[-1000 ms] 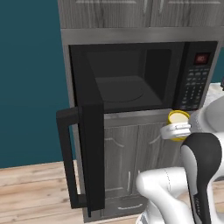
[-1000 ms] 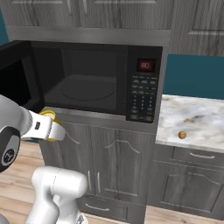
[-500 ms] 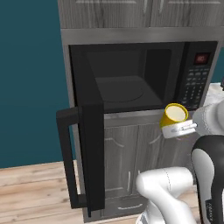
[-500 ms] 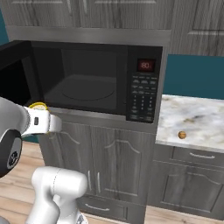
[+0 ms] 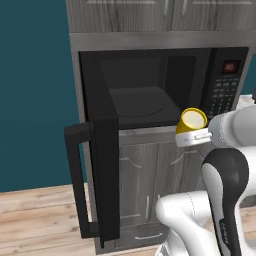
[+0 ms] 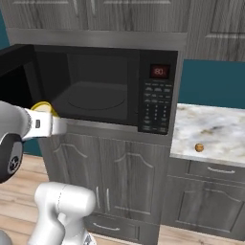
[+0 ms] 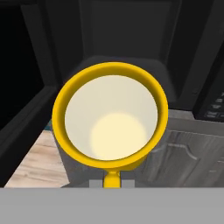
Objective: Pick the mug from the counter and place it inside the microwave. Then close the microwave.
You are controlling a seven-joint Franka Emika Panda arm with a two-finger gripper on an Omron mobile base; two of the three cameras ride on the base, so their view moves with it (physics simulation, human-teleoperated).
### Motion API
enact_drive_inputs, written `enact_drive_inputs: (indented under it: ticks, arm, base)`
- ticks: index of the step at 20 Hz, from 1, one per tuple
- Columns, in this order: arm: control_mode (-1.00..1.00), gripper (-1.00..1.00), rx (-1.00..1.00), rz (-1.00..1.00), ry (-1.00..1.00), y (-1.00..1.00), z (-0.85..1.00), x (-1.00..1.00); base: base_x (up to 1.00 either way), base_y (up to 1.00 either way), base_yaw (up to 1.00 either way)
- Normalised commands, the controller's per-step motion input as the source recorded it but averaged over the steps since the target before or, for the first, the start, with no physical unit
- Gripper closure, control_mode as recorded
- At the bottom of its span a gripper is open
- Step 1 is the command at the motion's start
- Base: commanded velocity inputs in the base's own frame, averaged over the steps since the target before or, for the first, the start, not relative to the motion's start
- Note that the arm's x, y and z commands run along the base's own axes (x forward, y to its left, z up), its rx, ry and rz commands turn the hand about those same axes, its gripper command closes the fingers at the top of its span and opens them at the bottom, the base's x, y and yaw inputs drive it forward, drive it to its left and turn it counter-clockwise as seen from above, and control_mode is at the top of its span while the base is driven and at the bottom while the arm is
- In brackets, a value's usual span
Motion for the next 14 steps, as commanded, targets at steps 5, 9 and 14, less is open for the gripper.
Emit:
enact_drive_inputs:
  ticks: [5,9,14]
  arm:
    - [-1.00,1.00,0.07,-0.01,0.06,-0.13,0.12,0.44]
    - [-1.00,1.00,0.00,0.00,0.00,-0.09,0.00,0.34]
    - [-1.00,1.00,0.00,0.00,0.00,0.00,0.00,0.25]
  base:
    - [0.00,0.00,0.00]
    - [0.00,0.00,0.00]
    - [0.00,0.00,0.00]
